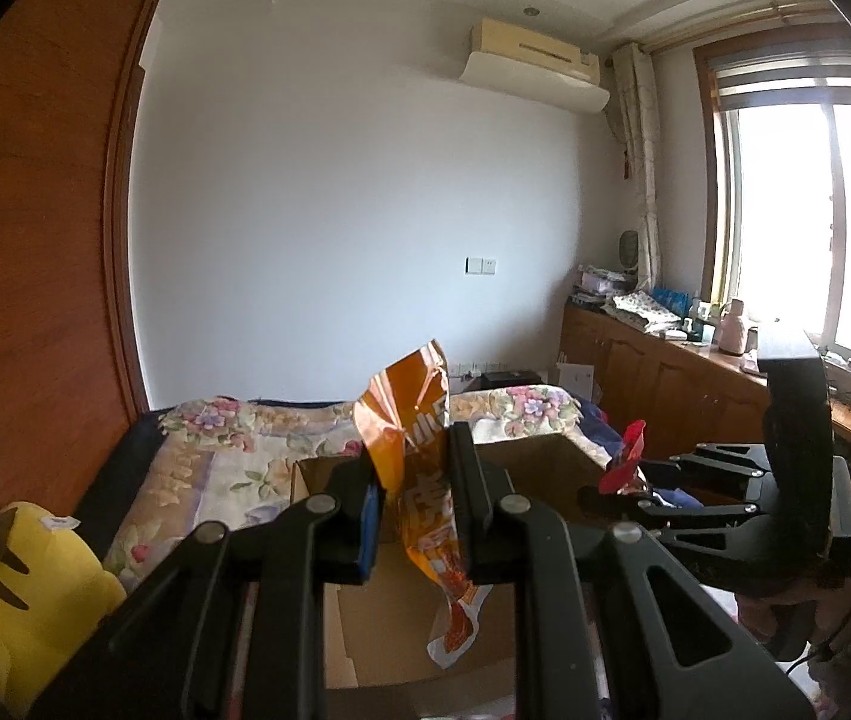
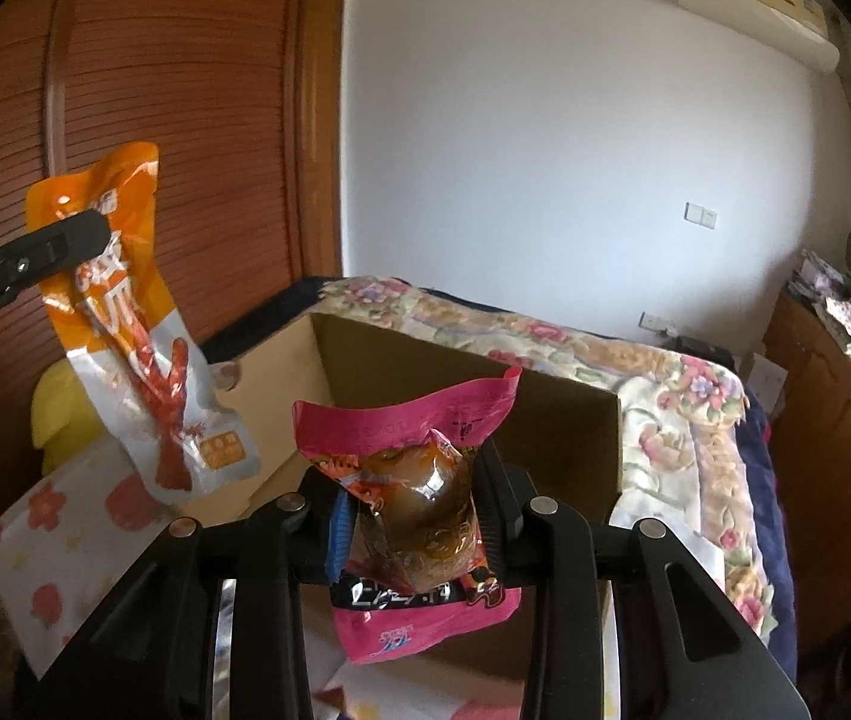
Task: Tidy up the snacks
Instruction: 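Carry both snacks over the cardboard box and open both tools to drop them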
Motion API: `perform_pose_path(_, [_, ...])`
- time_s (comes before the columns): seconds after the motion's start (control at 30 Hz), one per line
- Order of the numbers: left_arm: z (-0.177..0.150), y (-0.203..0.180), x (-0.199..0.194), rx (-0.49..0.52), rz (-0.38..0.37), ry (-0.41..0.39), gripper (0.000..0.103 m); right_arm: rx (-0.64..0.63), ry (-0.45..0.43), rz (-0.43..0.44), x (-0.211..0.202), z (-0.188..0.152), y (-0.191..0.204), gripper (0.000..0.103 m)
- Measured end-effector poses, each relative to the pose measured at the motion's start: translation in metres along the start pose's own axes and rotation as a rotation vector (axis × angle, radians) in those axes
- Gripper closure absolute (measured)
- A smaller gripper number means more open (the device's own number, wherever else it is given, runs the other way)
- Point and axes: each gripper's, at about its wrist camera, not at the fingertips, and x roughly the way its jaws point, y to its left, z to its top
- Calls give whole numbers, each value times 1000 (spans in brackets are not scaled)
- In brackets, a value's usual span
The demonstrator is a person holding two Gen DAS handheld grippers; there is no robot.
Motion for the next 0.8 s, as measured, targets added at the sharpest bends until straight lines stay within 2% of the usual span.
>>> perform_pose_path(0.2, [-19, 4, 34, -2, 4, 69, 86, 14, 41, -56, 35, -6, -10, 69])
perform_pose_path(0.57, [-55, -12, 69, 16, -1, 212, 85, 2, 127, -62, 61, -39, -7, 68])
perform_pose_path(0.63, [-58, -14, 71, 30, 6, 228, 77, 0, 143, -59, 63, -44, -4, 67])
perform_pose_path(0.73, [-61, -20, 72, 54, 29, 243, 73, 11, 172, -38, 67, -49, -2, 59])
perform_pose_path(0.8, [-61, -21, 71, 55, 22, 248, 65, 33, 184, -29, 66, -50, -4, 52])
